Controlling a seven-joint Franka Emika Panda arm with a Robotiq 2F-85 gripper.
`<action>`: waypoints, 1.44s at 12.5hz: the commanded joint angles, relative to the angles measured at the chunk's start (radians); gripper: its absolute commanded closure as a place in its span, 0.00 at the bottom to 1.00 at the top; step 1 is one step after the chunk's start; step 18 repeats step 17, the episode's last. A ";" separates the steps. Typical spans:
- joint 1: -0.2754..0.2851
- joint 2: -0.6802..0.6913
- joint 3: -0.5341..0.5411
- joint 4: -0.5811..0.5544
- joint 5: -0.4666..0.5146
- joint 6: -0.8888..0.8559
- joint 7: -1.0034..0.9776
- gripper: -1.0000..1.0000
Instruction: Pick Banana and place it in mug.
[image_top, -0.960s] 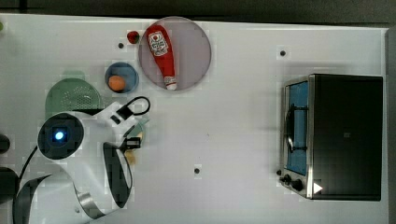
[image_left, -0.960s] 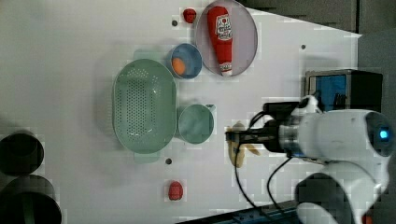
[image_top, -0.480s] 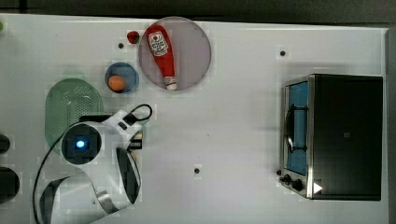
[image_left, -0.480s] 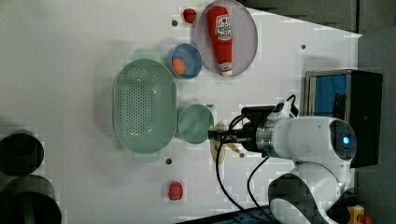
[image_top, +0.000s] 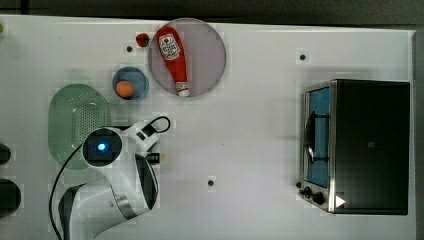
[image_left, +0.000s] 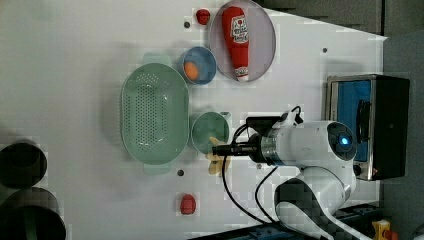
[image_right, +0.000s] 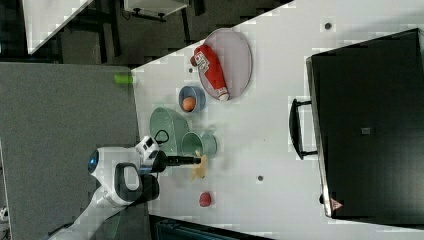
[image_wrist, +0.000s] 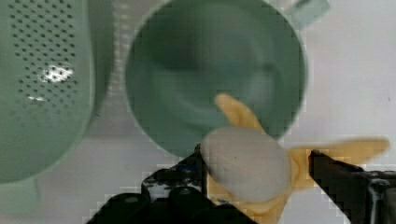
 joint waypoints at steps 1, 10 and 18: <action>0.007 -0.083 0.004 0.035 0.013 0.015 0.058 0.00; -0.056 -0.438 -0.304 0.183 0.014 -0.358 0.058 0.00; -0.069 -0.436 -0.475 0.534 -0.090 -0.746 0.059 0.00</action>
